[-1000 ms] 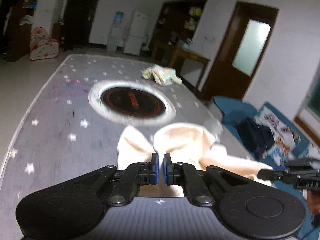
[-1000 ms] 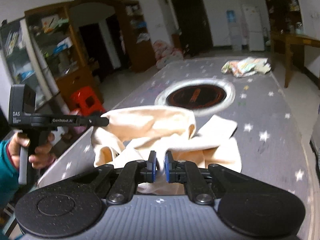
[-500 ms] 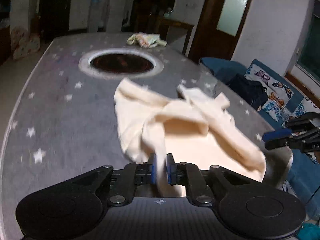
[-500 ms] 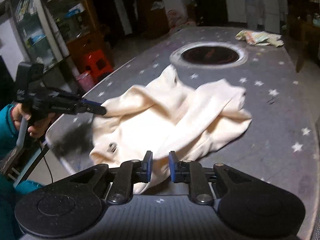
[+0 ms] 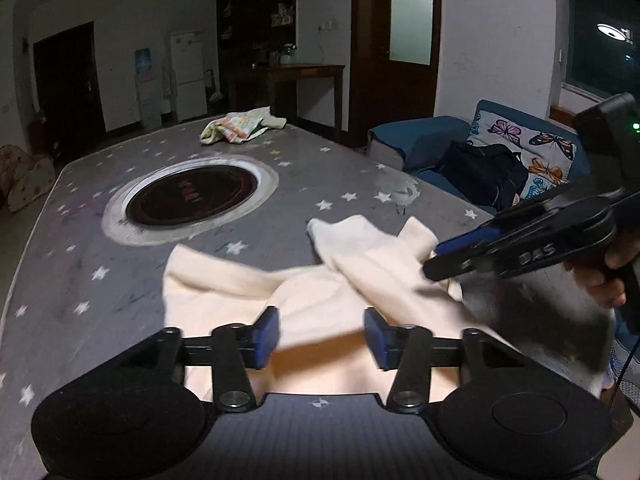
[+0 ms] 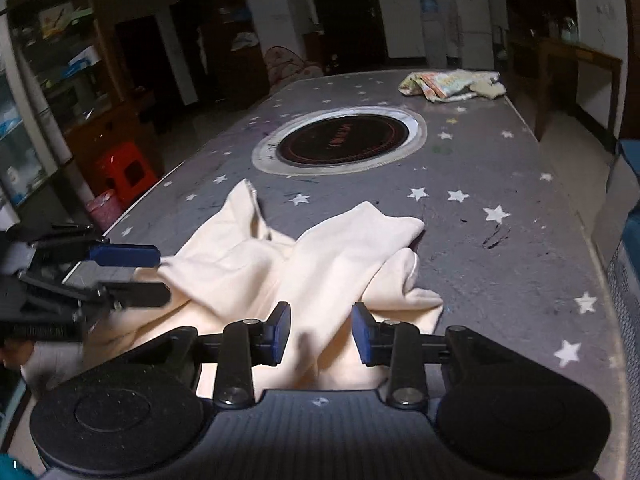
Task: Fold clothes
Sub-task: 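Lift the sweatshirt with both grippers and shake it open in the air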
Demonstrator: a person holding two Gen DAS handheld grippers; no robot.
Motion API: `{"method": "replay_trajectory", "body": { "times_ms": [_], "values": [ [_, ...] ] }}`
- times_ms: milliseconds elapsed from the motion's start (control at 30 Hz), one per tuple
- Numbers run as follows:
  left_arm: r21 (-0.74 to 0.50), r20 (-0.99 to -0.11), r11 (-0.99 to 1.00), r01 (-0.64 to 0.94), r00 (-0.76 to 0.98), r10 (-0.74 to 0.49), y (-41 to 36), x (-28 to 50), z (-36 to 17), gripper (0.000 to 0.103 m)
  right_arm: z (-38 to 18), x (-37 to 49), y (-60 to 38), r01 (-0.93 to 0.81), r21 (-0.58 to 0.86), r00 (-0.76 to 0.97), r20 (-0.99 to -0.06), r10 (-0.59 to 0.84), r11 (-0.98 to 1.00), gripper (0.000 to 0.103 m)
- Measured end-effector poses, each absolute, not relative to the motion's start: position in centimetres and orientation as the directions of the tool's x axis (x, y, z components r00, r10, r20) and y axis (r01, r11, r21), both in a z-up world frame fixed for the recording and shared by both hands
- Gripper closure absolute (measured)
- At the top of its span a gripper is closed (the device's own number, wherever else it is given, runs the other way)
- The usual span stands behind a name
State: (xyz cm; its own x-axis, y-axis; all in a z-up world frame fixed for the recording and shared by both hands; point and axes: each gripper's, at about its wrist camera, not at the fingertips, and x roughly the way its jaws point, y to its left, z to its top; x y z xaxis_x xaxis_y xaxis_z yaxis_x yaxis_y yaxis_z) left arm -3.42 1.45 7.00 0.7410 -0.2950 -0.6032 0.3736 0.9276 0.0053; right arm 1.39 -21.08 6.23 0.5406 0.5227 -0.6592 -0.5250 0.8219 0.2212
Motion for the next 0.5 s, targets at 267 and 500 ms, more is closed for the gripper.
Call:
{"method": "replay_trajectory", "body": {
  "times_ms": [267,500],
  "values": [
    [-0.008,-0.656,0.929,0.369,0.7,-0.284,0.4,-0.6,4.1,0.078,3.9,4.0,-20.0,-0.455,0.262,0.535,-0.683,0.497,0.851,0.069],
    [-0.066,-0.65,0.953,0.296,0.712,-0.266,2.8,-0.8,4.0,0.101,4.4,3.6,-20.0,-0.46,0.266,0.569,-0.644,0.511,0.847,0.099]
  ]
}}
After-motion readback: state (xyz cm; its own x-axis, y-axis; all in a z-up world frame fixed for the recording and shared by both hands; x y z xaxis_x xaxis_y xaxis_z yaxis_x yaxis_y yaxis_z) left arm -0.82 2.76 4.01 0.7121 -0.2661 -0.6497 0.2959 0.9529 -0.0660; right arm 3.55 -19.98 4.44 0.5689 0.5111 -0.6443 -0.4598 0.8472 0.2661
